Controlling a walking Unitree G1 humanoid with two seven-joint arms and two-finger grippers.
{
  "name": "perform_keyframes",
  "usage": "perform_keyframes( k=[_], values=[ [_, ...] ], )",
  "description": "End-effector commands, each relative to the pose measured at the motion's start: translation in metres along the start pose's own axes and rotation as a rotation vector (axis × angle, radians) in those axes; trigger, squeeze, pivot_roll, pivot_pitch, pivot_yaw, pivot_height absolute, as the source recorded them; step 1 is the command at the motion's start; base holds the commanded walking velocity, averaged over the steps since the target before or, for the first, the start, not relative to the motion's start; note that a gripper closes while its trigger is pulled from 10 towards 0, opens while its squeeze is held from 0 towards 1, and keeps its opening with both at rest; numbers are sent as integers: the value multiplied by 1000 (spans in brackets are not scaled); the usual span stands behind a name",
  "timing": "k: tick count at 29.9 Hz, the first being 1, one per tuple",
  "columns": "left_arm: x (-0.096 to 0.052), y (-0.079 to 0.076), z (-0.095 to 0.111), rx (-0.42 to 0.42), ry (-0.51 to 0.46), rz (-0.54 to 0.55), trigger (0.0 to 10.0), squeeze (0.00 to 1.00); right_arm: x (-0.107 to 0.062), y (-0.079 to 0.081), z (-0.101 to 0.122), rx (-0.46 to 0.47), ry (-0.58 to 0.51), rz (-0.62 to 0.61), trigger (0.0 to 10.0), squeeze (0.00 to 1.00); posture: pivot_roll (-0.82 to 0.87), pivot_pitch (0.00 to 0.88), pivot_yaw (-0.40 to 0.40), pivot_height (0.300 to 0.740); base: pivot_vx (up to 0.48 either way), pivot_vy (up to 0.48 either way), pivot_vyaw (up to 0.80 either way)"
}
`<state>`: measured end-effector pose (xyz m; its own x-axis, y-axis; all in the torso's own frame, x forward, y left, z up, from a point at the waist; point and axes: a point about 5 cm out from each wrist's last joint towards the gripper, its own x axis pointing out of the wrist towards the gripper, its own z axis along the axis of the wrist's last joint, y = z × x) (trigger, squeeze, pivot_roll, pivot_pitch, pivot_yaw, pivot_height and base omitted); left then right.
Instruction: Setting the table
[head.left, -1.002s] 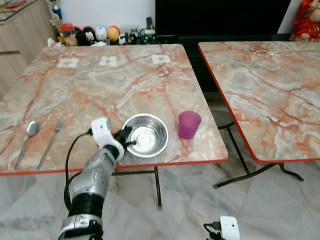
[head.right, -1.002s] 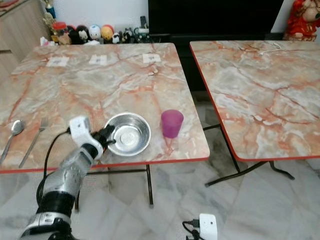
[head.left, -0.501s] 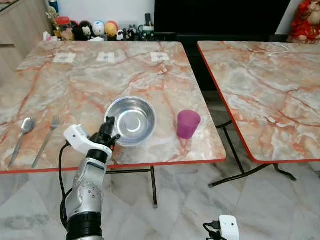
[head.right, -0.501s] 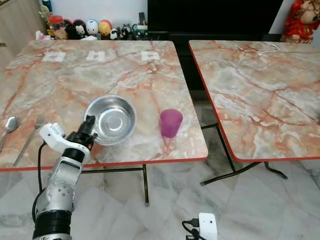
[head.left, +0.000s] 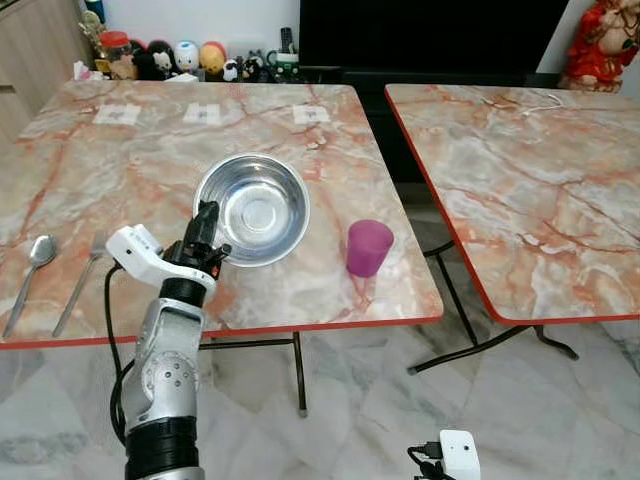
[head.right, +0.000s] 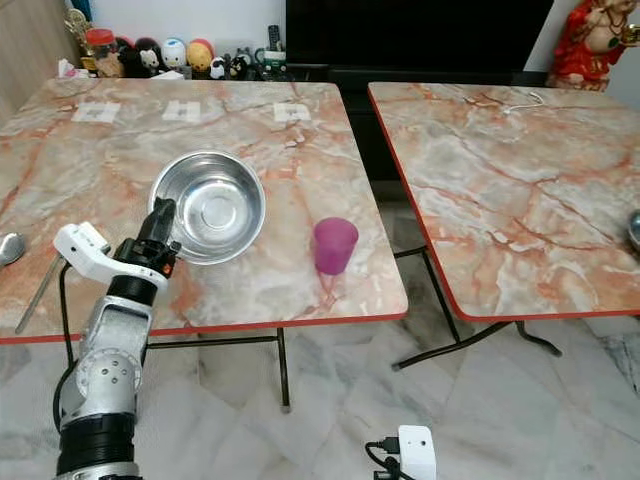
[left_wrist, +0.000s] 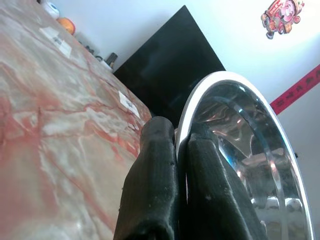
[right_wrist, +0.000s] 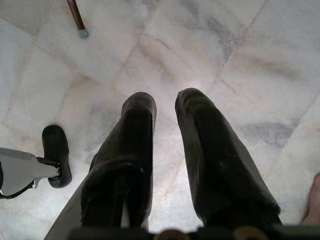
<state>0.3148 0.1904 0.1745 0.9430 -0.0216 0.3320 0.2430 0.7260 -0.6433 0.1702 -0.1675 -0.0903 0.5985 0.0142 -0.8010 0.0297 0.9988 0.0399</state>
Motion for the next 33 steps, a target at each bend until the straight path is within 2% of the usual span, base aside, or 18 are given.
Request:
perform_keyframes(
  k=[1,3,13,33],
  values=[
    [4,-6,4,33,0,-34,10000,0,-1,-3,-4,8,10,-13,10000,0,99,0,-77,740,0,0,0],
    [5,-6,4,37,-2,-33,10000,0,-1,-3,-4,9,10,-12,10000,0,98,0,-77,740,0,0,0],
    [9,-7,2,45,11,-26,10000,0,-1,-1,-4,26,6,-17,10000,0,95,0,-62,740,0,-393,0],
    [15,-10,7,92,6,-47,10000,0,-1,-3,-2,27,-3,-26,10000,0,100,0,-70,740,0,-440,0]
  ],
)
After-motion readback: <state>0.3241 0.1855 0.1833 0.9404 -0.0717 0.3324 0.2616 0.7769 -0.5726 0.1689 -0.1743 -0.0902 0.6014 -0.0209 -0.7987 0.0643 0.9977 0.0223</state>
